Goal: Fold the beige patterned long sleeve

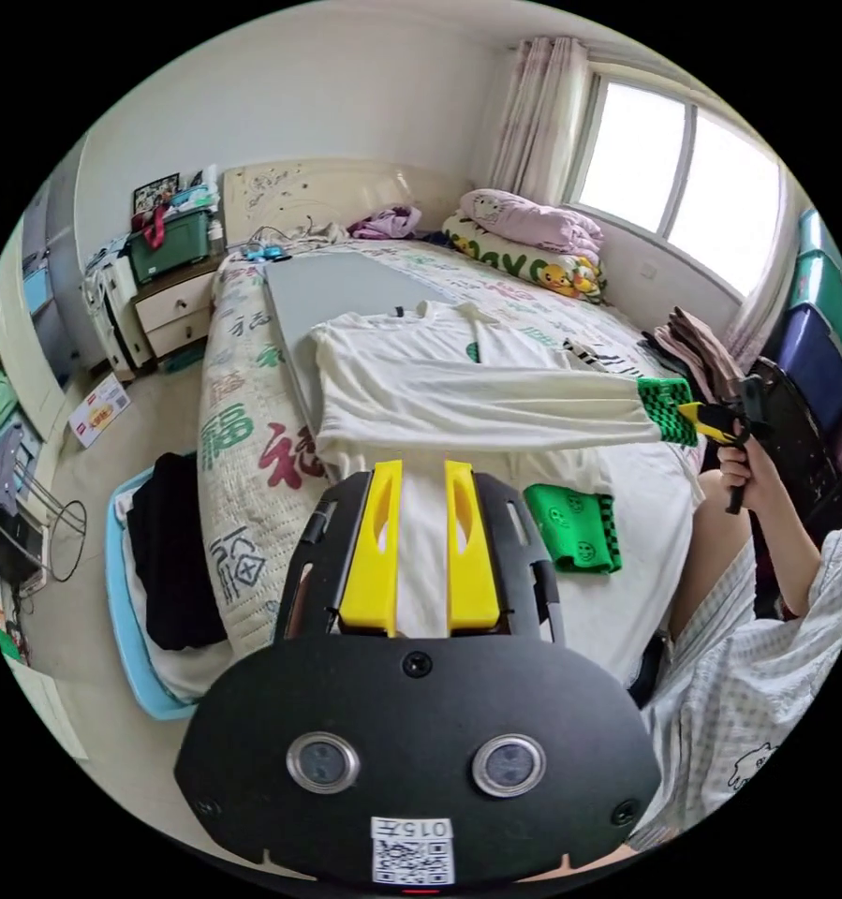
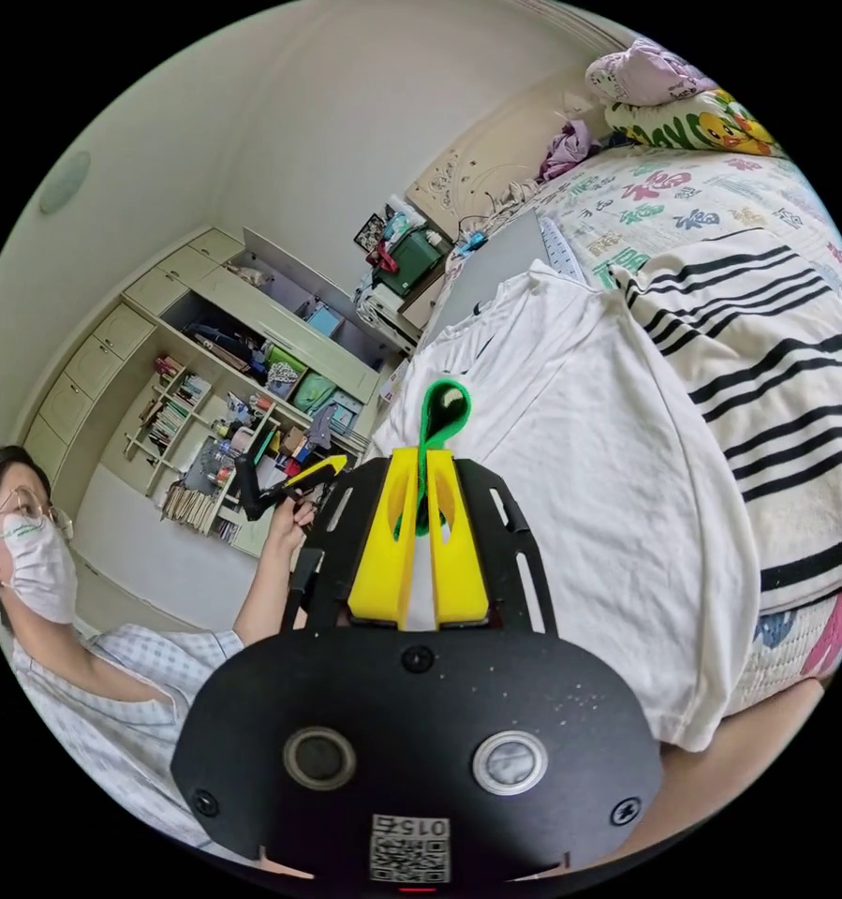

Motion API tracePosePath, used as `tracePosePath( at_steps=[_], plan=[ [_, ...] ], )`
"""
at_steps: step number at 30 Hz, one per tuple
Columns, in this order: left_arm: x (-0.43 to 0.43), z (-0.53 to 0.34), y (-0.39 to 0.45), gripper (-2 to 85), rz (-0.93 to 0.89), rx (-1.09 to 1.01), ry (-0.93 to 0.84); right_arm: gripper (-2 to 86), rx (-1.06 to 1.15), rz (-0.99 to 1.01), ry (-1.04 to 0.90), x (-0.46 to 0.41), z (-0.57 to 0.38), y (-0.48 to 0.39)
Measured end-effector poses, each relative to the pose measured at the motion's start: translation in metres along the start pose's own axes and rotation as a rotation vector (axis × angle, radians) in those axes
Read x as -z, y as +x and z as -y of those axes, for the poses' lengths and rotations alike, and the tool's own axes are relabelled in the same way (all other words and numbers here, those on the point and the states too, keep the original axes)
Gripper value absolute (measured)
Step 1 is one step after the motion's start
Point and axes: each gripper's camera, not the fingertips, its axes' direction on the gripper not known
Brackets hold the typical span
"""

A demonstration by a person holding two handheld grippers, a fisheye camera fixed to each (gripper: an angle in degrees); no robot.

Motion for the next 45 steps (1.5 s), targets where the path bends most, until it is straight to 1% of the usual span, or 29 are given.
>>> tracePosePath(
  at_steps=[2,4,9,11,13,15,17,19,21,23,25,28,29,31,33,34,35,36,37,38,40,43,45],
  plan=[
    [-0.014,0.005,-0.007,8.4,0.095,0.017,-0.038,0.5,-0.005,-0.018,-0.009,-0.003,-0.005,0.001],
    [-0.024,0.009,-0.01,8.7,0.128,0.024,-0.055,0.5,-0.014,-0.034,-0.008,-0.007,-0.009,0.004],
    [-0.046,0.028,-0.012,9.9,0.126,0.033,-0.063,0.5,-0.029,-0.04,-0.032,-0.028,-0.011,0.007],
    [-0.056,0.035,-0.01,8.3,0.194,-0.001,-0.049,0.5,-0.028,-0.045,-0.041,-0.038,-0.011,0.007],
    [-0.066,0.041,-0.013,6.2,0.234,-0.014,-0.076,0.5,-0.032,-0.05,-0.049,-0.047,-0.011,0.007],
    [-0.066,0.043,-0.02,3.8,0.191,0.005,-0.073,0.6,-0.034,-0.083,-0.062,-0.059,-0.012,0.008],
    [-0.06,0.039,-0.027,1.9,0.174,0.049,-0.034,0.7,-0.035,-0.138,-0.093,-0.072,-0.014,0.009],
    [-0.058,0.038,-0.028,1.3,0.158,0.038,-0.041,0.8,-0.046,-0.186,-0.152,-0.091,-0.017,0.014],
    [-0.058,0.034,-0.026,1.0,0.166,0.017,-0.058,1.2,-0.063,-0.238,-0.259,-0.12,-0.026,0.021],
    [-0.056,0.031,-0.023,0.8,0.17,-0.003,-0.05,1.7,-0.068,-0.244,-0.287,-0.129,-0.034,0.022],
    [-0.056,0.032,-0.022,0.8,0.169,-0.008,-0.056,2.7,-0.07,-0.305,-0.281,-0.126,-0.038,0.019],
    [-0.056,0.034,-0.028,1.2,0.133,0.012,-0.058,5.4,-0.001,-0.515,-0.191,-0.107,-0.016,-0.003],
    [-0.054,0.034,-0.032,1.4,0.113,0.025,-0.052,6.0,0.025,-0.526,-0.175,-0.109,-0.007,-0.01],
    [-0.049,0.034,-0.036,1.9,0.081,0.035,-0.028,7.0,0.143,-0.478,-0.14,-0.13,0.026,-0.035],
    [-0.046,0.034,-0.038,2.7,0.062,0.033,-0.008,7.6,0.306,-0.334,-0.17,-0.194,0.079,-0.067],
    [-0.045,0.035,-0.038,3.3,0.052,0.025,-0.005,7.9,0.371,-0.257,-0.211,-0.241,0.105,-0.079],
    [-0.046,0.036,-0.037,4.3,0.05,0.014,-0.009,8.2,0.393,-0.221,-0.235,-0.266,0.116,-0.084],
    [-0.047,0.037,-0.036,4.8,0.052,0.009,-0.012,8.8,0.437,-0.149,-0.282,-0.317,0.138,-0.094],
    [-0.048,0.039,-0.035,5.1,0.06,0.0,-0.017,9.1,0.458,-0.125,-0.308,-0.344,0.147,-0.098],
    [-0.05,0.041,-0.033,5.2,0.067,-0.012,-0.02,9.6,0.476,-0.101,-0.35,-0.396,0.164,-0.105],
    [-0.052,0.043,-0.033,4.3,0.074,-0.019,-0.03,10.2,0.479,-0.083,-0.41,-0.492,0.191,-0.11],
    [-0.051,0.044,-0.035,1.7,0.071,-0.012,-0.027,10.5,0.455,-0.125,-0.468,-0.571,0.208,-0.106],
    [-0.049,0.045,-0.038,1.0,0.062,-0.004,-0.016,10.9,0.421,-0.219,-0.526,-0.631,0.217,-0.095]
  ],
)
